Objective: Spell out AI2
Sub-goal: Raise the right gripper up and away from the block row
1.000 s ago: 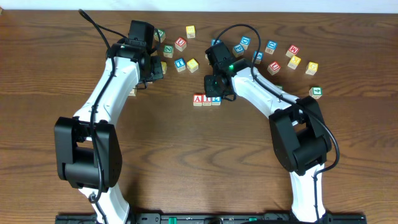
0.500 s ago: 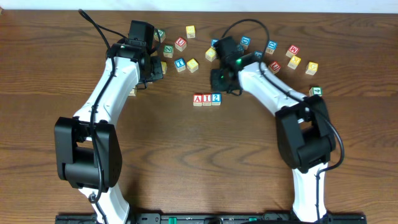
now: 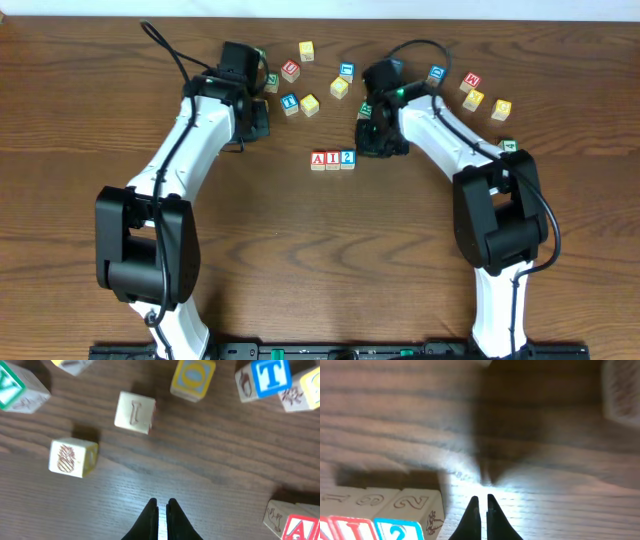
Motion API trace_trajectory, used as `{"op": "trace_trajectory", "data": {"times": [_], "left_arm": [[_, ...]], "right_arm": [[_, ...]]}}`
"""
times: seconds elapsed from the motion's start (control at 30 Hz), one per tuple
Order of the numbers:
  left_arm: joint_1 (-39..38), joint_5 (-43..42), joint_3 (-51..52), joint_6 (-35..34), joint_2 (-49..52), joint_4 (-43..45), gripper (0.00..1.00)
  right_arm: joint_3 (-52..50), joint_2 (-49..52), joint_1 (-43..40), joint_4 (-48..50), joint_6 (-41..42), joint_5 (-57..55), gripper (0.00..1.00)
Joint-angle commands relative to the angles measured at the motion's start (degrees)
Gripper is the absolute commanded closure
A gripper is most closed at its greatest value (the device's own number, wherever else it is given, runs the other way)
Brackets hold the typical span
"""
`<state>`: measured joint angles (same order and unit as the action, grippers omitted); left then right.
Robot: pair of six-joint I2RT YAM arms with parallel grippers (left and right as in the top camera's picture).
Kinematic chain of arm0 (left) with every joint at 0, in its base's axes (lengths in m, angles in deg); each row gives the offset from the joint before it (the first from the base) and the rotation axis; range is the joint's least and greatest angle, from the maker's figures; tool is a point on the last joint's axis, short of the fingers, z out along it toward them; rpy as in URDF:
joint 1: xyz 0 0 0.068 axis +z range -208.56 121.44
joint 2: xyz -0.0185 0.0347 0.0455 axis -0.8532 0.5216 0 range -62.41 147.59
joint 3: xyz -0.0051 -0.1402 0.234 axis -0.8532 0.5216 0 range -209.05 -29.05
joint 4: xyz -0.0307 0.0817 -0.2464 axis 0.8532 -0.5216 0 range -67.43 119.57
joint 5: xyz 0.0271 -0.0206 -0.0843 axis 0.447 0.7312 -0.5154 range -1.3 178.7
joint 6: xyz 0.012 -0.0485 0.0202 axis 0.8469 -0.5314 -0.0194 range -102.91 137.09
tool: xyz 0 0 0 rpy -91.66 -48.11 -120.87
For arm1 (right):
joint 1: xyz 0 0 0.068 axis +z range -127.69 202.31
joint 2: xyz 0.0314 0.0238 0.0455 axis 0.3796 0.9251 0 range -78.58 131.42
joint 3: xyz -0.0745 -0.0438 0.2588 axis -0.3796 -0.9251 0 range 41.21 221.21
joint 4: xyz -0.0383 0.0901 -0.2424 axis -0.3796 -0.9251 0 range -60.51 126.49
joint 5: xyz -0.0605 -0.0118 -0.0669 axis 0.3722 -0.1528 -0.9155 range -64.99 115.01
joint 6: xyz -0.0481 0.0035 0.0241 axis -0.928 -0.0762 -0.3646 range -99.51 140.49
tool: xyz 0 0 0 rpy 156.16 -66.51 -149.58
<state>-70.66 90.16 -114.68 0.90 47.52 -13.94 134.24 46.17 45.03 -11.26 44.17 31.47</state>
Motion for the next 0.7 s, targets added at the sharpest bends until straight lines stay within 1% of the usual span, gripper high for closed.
{"op": "trace_trajectory", "data": {"times": [0.0, 0.67], "left_arm": [[-0.3, 0.1, 0.8, -0.9, -0.5, -0.1, 0.92], [-0.2, 0.1, 0.8, -0.9, -0.5, 0.0, 0.92]], "right_arm": [[-1.9, -1.8, 1.0, 1.1, 1.1, 0.6, 0.99], [-2.1, -1.8, 3.2, 4.5, 1.1, 0.5, 0.99]]}}
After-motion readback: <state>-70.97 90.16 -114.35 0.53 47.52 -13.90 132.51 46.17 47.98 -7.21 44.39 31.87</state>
